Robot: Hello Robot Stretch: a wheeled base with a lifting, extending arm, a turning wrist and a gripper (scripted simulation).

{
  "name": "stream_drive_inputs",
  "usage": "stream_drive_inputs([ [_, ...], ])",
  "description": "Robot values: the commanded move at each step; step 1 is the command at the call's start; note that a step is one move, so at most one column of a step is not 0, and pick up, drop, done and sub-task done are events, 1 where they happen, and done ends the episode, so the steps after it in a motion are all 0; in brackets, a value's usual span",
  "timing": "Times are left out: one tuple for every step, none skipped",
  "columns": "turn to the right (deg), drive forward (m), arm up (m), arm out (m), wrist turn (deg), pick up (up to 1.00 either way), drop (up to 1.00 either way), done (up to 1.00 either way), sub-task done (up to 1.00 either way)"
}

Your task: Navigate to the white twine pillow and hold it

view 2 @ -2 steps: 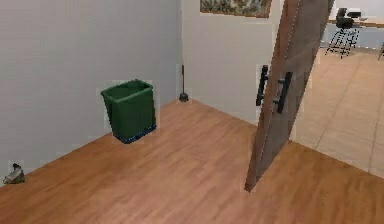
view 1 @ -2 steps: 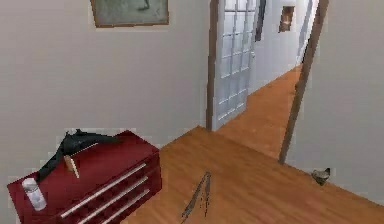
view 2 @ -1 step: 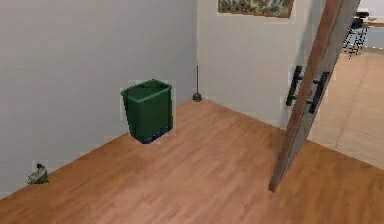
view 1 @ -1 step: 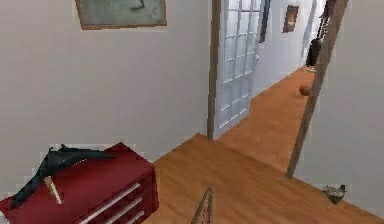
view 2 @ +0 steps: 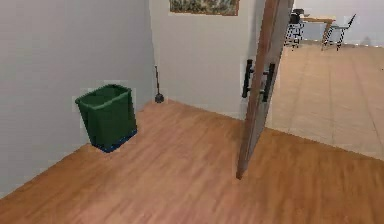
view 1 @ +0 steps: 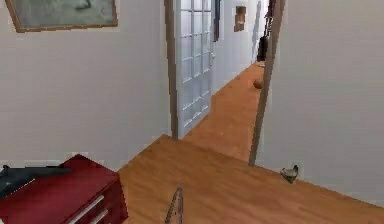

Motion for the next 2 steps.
stream_drive_inputs([
  [0.0,1.00,0.00,0.00,0.0,0.00,0.00,0.00,0.00],
  [6.0,0.00,0.00,0.00,0.0,0.00,0.00,0.00,0.00],
])
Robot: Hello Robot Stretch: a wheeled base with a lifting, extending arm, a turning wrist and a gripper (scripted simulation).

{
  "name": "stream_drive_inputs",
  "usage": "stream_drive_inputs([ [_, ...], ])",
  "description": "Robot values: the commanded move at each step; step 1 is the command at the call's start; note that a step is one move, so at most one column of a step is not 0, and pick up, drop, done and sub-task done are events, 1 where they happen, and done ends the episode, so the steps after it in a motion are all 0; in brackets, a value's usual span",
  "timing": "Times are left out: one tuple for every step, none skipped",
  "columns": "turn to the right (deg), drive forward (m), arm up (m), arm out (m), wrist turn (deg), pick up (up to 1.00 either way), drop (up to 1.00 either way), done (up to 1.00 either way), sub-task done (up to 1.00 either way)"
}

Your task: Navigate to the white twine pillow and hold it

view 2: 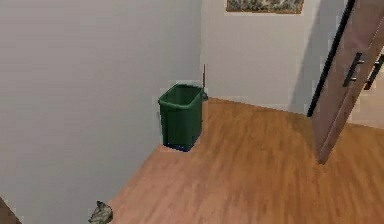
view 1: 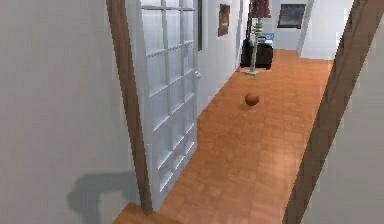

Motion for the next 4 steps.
stream_drive_inputs([
  [0.0,0.15,0.00,0.00,0.0,0.00,0.00,0.00,0.00],
  [-6.0,0.00,0.00,0.00,0.0,0.00,0.00,0.00,0.00],
  [0.0,0.35,0.00,0.00,0.0,0.00,0.00,0.00,0.00],
  [39.0,0.00,0.00,0.00,0.0,0.00,0.00,0.00,0.00],
])
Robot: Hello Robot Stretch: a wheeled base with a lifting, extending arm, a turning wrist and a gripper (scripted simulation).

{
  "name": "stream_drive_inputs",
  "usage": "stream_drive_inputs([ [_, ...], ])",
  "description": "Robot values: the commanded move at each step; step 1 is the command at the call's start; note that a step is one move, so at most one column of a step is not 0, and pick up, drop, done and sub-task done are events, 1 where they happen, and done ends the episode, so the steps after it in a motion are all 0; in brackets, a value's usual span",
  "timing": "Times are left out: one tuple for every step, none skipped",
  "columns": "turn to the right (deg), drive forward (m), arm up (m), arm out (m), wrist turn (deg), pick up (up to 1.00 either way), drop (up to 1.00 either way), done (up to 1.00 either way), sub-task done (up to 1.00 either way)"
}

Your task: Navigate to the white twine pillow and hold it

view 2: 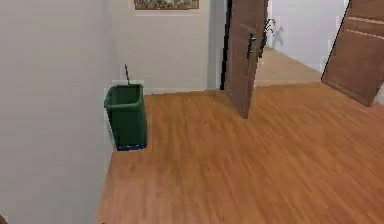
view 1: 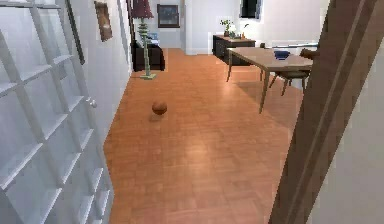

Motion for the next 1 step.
stream_drive_inputs([
  [0.0,1.00,0.00,0.00,0.0,0.00,0.00,0.00,0.00],
])
